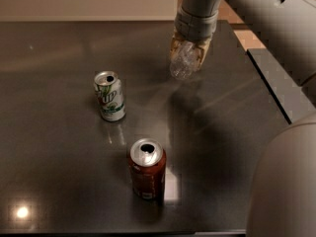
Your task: Pick water bottle
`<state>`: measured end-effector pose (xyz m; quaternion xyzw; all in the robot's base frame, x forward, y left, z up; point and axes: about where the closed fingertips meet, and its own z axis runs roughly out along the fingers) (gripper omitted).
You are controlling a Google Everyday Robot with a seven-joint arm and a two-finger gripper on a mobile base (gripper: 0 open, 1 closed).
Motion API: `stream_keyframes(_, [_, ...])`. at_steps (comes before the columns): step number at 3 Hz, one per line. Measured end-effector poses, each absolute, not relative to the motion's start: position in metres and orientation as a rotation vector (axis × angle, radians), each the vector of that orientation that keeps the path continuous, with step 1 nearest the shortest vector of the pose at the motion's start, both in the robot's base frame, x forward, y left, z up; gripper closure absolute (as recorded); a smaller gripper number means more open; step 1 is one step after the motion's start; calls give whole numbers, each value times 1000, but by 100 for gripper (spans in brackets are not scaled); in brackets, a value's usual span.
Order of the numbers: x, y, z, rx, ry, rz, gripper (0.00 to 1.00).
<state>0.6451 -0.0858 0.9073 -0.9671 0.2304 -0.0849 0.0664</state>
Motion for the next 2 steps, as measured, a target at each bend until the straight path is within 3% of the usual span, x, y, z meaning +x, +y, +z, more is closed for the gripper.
stream_keyframes(1, [638,-87,973,-2839,682,-313,100])
stream_keyframes(2, [647,-83,976,-2812,676,-350,100])
